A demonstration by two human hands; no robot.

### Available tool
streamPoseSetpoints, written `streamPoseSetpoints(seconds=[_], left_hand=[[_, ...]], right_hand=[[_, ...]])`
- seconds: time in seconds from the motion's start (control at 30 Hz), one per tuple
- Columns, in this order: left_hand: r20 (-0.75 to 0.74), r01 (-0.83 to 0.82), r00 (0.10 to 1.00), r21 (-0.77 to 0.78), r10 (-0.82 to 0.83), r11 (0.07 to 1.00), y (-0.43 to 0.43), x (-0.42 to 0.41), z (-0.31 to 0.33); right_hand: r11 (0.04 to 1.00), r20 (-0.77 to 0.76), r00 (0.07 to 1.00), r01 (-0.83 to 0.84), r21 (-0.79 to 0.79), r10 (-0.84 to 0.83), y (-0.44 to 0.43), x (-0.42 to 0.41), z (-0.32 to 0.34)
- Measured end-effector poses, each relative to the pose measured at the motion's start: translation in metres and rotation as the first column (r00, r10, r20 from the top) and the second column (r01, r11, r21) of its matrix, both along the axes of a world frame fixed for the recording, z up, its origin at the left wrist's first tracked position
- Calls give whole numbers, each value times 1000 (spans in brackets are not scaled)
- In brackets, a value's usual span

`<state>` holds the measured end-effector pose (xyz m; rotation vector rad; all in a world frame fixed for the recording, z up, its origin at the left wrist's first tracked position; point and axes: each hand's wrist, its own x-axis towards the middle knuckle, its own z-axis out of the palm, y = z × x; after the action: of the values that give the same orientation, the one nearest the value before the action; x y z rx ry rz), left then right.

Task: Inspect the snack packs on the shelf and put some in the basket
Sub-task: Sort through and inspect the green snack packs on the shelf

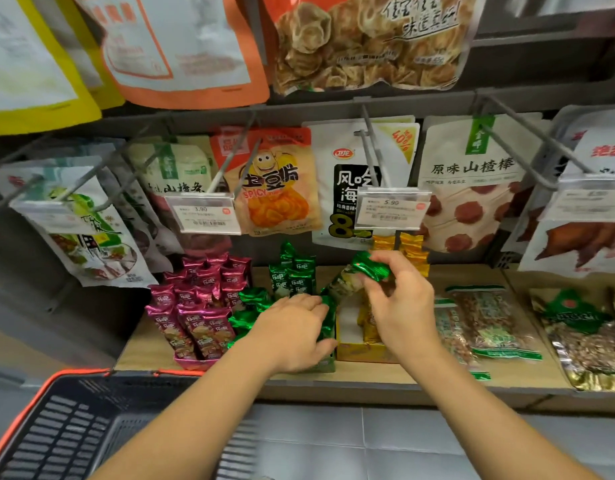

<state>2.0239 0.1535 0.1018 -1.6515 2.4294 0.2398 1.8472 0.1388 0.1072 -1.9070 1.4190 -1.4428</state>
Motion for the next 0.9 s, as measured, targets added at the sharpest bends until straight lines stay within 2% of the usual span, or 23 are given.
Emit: streamPoseSetpoints(seconds=[0.1,0.23,0.4,0.53,0.73,0.8,0.9], left_hand=[[-19,16,1000,24,-16,1000,1,5,-2],[-40,30,999,52,-28,998,1,9,-5],[-45,21,999,23,-20,1000,0,9,-5],[-29,-13,1000,-34,12,999,1,8,-4],[-133,-80,988,-5,79,997,-5,22,0],[-164,-91,983,-14,87,996,-5,22,-2],[-127,-95,988,-78,85,992,-5,20,-9]], right_hand=[[995,15,998,-69,77,68,-20,12,-7],[961,-59,991,-98,258,117,-40,25,-21],[912,-197,959,-114,394,205,-58,38,-33],[843,-242,930,-114,525,276,-63,45,-47],[759,-160,956,-86,645,245,-78,47,-48],[726,-138,947,-123,677,289,-77,46,-45],[612,-1,932,-236,754,362,-69,41,-37]])
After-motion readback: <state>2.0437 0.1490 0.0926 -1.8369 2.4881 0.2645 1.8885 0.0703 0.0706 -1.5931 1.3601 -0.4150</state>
